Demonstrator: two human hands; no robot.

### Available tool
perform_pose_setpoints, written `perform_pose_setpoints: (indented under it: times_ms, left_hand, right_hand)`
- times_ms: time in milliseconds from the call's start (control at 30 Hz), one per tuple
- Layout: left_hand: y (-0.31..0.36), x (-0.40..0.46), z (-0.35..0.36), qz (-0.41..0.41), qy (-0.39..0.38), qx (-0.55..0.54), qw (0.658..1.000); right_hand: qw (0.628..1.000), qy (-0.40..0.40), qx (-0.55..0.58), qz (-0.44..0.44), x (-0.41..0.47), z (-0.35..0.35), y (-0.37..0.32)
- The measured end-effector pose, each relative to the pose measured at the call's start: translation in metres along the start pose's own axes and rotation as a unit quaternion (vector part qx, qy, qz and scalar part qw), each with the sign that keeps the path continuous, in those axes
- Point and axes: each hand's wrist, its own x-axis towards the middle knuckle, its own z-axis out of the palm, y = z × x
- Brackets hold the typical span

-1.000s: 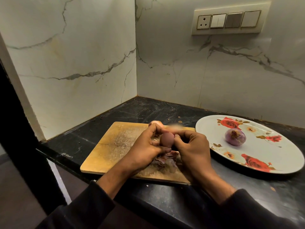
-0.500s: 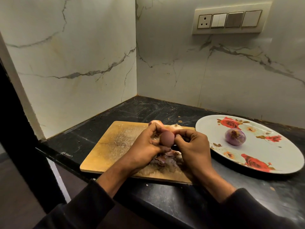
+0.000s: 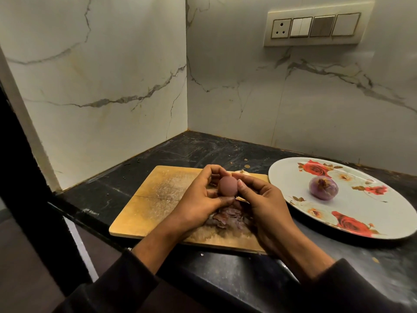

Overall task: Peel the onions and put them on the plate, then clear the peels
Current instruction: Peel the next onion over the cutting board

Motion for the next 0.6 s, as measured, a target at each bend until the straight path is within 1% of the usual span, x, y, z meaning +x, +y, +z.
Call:
perform_pose_setpoints:
  times_ms: [100,167,300,400,467,533,600]
  left_hand:
    - [0.0035,-0.0015,0.0025,0.002,-0.012,-0.006,1.0]
    - [0.0035,-0.0003,0.0019,-0.003,-0.006,-0.012,1.0]
    - [0.0016,0.0004,-0.0006,-0.002,0.008,-0.017,1.0]
    - [0.0004,-0.0002,-0.0011,0.016,0.022,0.002,1.0]
    - [-0.0006,0.0002,-0.0016,0.03,0.037,0.031,0.998]
    - [-0.0004,0.0006,-0.0015,0.029,0.034,0.03,0.999]
    - [0.0008,0.0005,-0.0006,0.025,0.021,0.026,0.999]
  right_hand:
    - [0.995,0.04,-0.08,-0.038,0.0031,-0.0028,-0.0004]
    - [0.989,0.049,-0.127,-0.059,0.0045,-0.0031,-0.0016]
    - [0.981,0.059,-0.167,-0.081,0.0053,-0.0012,-0.0006]
    - [0.974,0.034,-0.203,-0.092,0.0044,-0.0017,-0.0008]
    - [0.971,0.013,-0.226,-0.079,0.0028,-0.0013,-0.0007]
    - [0.973,-0.001,-0.222,-0.054,0.0026,-0.0003,-0.0002]
    - [0.971,0.0,-0.231,-0.056,0.0029,-0.0003,-0.0014]
